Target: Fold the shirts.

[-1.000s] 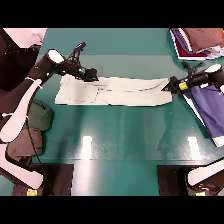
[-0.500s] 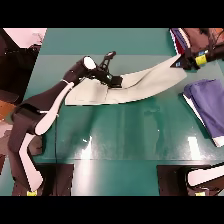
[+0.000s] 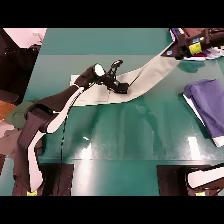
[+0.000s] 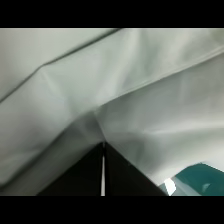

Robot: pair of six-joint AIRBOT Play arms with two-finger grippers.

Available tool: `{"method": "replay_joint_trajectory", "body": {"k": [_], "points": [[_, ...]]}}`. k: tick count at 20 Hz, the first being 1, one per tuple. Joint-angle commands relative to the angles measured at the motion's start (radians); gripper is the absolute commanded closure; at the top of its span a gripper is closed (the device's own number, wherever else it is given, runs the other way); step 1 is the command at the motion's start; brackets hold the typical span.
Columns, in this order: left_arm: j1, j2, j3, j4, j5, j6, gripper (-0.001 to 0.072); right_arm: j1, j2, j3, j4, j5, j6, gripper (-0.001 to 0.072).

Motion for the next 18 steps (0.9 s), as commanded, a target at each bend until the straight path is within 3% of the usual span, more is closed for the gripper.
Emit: {"method": "replay_joint_trajectory", "body": {"k": [1,10,14,18], "points": [[0.001,0.005,0.002,-0.001,0.004,0.003,0.0685,0.051,0.003,0.004,0.060,-0.065,-0.055,0.0695],[0.162,0.079,0.124,0.052,-0.164,0.025,0.0686,0.188,0.002,0.011,0.076,-0.175,-0.162,0.0695],[0.310,0.195,0.124,0.075,-0.166,0.026,0.0686,0.296,-0.036,0.011,0.077,-0.278,-0.209,0.0694],[0.458,0.301,0.124,0.090,-0.188,0.026,0.0685,0.465,-0.147,0.011,0.099,-0.481,-0.294,0.0692]]}}
